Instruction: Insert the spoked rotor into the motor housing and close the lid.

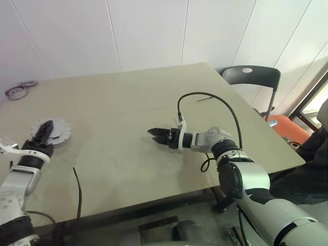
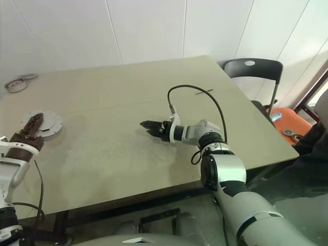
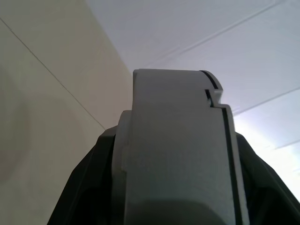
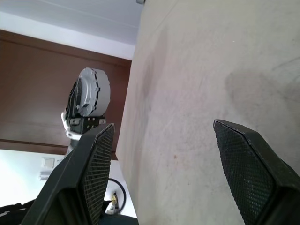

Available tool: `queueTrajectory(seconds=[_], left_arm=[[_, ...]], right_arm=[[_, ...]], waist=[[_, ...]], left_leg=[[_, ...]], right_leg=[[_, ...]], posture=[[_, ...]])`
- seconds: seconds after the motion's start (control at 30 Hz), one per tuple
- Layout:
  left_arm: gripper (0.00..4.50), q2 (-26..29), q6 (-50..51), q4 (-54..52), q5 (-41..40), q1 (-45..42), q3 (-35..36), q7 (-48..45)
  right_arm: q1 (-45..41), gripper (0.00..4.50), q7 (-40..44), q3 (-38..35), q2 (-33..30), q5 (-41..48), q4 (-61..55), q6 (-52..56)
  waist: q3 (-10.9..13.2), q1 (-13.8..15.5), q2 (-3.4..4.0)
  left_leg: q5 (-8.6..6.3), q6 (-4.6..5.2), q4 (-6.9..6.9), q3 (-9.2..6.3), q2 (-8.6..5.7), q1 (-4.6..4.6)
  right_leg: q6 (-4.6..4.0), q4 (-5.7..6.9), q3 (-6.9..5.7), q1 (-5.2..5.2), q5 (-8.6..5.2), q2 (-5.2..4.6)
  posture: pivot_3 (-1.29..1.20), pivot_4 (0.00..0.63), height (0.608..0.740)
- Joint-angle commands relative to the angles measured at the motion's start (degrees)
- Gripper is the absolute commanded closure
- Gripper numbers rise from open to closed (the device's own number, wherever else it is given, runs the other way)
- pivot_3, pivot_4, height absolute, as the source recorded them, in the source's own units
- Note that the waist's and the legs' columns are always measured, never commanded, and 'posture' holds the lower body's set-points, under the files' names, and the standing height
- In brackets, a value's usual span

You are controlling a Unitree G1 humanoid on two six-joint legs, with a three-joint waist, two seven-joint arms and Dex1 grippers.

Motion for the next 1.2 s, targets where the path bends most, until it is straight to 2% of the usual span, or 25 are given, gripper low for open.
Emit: queueTrajectory(seconds=[0.03, 0.47, 0.77, 1.2], left_arm=[[1.79, 2.75, -1.18, 3.14, 3.07, -3.78, 2.08, -4.40], [1.79, 7.22, -4.49, 26.72, 20.66, -17.60, 0.36, -14.54], [1.79, 7.68, -5.65, 33.56, 27.78, -22.03, 1.13, -18.10], [1.79, 9.66, -7.86, 39.02, 31.43, -24.15, 3.58, -19.65]], right_arm=[[-1.54, 0.96, -0.11, -0.65, -0.21, 0.35, -0.56, -0.43], [-1.08, 0.96, -0.89, -0.66, -0.60, -0.15, -0.67, -1.06], [-0.28, 0.96, -1.50, -0.72, -0.70, -0.24, -1.04, -1.44], [0.04, 0.96, -1.94, -0.59, -0.78, -0.60, -1.12, -1.91]], waist=[[0.00, 0.08, 0.00], [-0.02, -0.06, -0.04], [-0.02, -0.05, -0.05], [-0.02, -0.10, -0.05]], left_leg=[[0.00, 0.00, 0.00, 0.00, 0.00, 0.00], [0.00, 0.00, -0.04, -0.05, 0.00, -0.05], [0.00, 0.00, -0.07, -0.27, 0.01, -0.07], [0.00, -0.01, -0.08, -0.39, 0.03, -0.08]], right_leg=[[0.00, -0.01, -0.01, 0.00, 0.00, 0.00], [0.01, 0.01, -0.06, -0.05, 0.01, -0.03], [0.00, 0.06, -0.06, -0.09, 0.02, -0.10], [0.00, 0.13, -0.06, -0.12, 0.02, -0.20]], posture=[[0.00, 0.000, 0.740], [0.00, 0.000, 0.740], [0.00, 0.000, 0.740], [0.00, 0.000, 0.740]])
